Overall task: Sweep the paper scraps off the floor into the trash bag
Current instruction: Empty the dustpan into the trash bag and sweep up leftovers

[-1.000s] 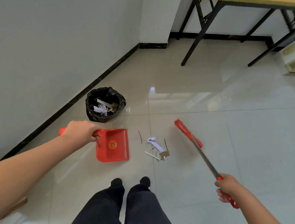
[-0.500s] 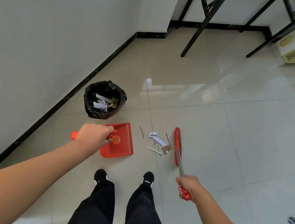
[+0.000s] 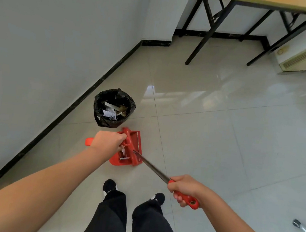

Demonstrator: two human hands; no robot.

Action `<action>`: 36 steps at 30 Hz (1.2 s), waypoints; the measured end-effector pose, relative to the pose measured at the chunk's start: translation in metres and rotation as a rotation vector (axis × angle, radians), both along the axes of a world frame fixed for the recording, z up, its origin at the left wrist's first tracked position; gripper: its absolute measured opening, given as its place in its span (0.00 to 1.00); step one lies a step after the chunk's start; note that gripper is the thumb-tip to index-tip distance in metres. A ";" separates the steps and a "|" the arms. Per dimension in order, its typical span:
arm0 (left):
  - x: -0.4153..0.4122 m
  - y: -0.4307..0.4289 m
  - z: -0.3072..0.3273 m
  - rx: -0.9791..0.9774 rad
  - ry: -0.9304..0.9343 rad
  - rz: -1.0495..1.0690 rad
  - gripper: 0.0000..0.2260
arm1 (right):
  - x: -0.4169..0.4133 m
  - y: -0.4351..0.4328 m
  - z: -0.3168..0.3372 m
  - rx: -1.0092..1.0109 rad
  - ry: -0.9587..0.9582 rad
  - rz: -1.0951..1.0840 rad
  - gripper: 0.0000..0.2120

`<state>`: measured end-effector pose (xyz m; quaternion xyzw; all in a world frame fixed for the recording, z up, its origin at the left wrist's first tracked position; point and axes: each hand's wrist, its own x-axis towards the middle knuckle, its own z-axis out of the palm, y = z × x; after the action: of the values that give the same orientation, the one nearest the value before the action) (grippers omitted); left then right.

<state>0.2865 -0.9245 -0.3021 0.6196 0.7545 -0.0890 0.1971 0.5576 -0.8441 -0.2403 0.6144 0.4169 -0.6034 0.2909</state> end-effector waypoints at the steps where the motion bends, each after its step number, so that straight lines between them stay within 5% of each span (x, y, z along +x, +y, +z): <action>1: -0.003 -0.002 -0.001 0.007 -0.005 0.011 0.09 | 0.004 0.001 0.009 -0.009 -0.002 -0.014 0.13; 10: -0.042 -0.068 0.006 0.015 -0.094 0.248 0.10 | 0.043 0.012 0.056 0.144 -0.015 -0.025 0.19; 23: -0.079 -0.119 0.024 -0.006 -0.038 0.340 0.11 | 0.000 0.066 -0.029 0.312 -0.155 -0.128 0.05; 36: -0.064 -0.120 0.142 0.290 -0.218 0.619 0.04 | 0.002 0.076 -0.018 0.234 -0.110 -0.100 0.04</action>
<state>0.2224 -1.0450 -0.1603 0.3893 0.8857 0.1495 0.2040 0.5596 -0.7679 -0.2584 0.6963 0.4368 -0.5297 0.2092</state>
